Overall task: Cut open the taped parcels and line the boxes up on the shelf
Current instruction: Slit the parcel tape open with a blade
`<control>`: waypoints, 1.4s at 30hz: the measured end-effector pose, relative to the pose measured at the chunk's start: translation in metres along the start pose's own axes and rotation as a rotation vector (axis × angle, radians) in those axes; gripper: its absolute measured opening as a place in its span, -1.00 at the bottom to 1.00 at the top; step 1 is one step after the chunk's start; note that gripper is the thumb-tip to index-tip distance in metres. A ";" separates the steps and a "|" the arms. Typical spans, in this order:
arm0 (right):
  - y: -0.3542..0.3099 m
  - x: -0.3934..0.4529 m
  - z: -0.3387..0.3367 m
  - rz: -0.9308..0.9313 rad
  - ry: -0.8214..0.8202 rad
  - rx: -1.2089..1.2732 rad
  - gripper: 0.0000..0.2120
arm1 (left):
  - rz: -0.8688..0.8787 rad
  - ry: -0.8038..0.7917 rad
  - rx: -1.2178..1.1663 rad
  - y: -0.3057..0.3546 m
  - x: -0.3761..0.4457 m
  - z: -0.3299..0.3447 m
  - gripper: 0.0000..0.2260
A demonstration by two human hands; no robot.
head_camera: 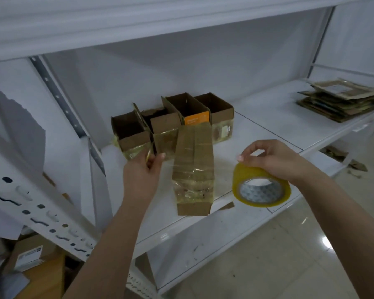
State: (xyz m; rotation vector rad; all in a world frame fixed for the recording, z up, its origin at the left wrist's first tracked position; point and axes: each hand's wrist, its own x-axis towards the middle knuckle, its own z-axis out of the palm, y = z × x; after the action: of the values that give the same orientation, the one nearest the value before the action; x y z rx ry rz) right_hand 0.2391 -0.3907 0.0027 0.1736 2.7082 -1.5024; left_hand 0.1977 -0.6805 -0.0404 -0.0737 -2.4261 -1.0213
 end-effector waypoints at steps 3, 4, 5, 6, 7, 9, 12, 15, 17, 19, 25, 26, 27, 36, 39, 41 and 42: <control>0.005 0.000 0.015 0.019 0.031 -0.190 -0.62 | 0.016 -0.001 -0.008 -0.015 -0.012 0.001 -0.72; 0.005 0.000 0.019 0.023 0.036 -0.201 -0.60 | 0.012 -0.004 -0.013 -0.019 -0.014 0.001 -0.73; 0.005 0.001 0.022 0.030 0.037 -0.201 -0.60 | 0.007 -0.009 -0.017 -0.022 -0.016 0.002 -0.72; 0.006 0.002 0.025 0.034 0.036 -0.201 -0.60 | 0.003 -0.013 -0.021 -0.026 -0.016 0.002 -0.70; 0.006 0.003 0.027 0.035 0.034 -0.207 -0.60 | 0.001 -0.016 -0.025 -0.028 -0.016 0.002 -0.69; 0.007 0.006 0.031 0.036 0.035 -0.221 -0.62 | 0.004 -0.016 -0.032 -0.032 -0.016 0.003 -0.70; 0.014 0.011 0.036 0.047 0.043 -0.222 -0.63 | 0.009 -0.012 -0.037 -0.036 -0.015 0.009 -0.73; 0.025 0.017 0.041 0.076 0.032 -0.221 -0.61 | -0.065 -0.041 -0.058 -0.045 -0.015 0.020 -0.71; 0.035 0.021 0.048 0.106 0.025 -0.224 -0.59 | -0.217 -0.098 -0.169 -0.051 -0.021 0.033 -0.69; 0.045 0.022 0.057 0.135 0.014 -0.203 -0.60 | -0.392 -0.166 -0.335 -0.053 -0.030 0.047 -0.68; 0.061 0.024 0.064 0.144 0.026 -0.182 -0.62 | -0.667 -0.284 -0.635 -0.044 -0.044 0.078 -0.63; 0.063 0.024 0.064 0.148 0.025 -0.171 -0.64 | -0.706 -0.324 -0.646 -0.044 -0.046 0.081 -0.63; 0.064 0.024 0.064 0.152 0.020 -0.157 -0.65 | -0.755 -0.371 -0.670 -0.043 -0.050 0.082 -0.63; 0.065 0.028 0.063 0.161 -0.004 -0.116 -0.67 | -0.745 -0.487 -0.591 -0.041 -0.035 0.061 -0.58; 0.060 0.032 0.065 0.144 -0.037 -0.122 -0.65 | -0.481 -0.313 -0.432 -0.032 -0.010 0.036 -0.63; 0.057 0.034 0.068 0.130 -0.061 -0.117 -0.64 | -0.292 -0.322 -0.435 -0.008 0.007 0.027 -0.62; 0.056 0.035 0.069 0.124 -0.074 -0.111 -0.64 | -0.199 -0.385 -0.446 0.007 0.015 0.027 -0.61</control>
State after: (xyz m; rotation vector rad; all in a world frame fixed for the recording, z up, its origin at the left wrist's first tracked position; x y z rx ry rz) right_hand 0.2094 -0.4173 -0.0847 0.2702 2.6593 -1.2966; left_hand 0.1751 -0.6592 -0.0448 -0.1994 -2.5220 -1.7675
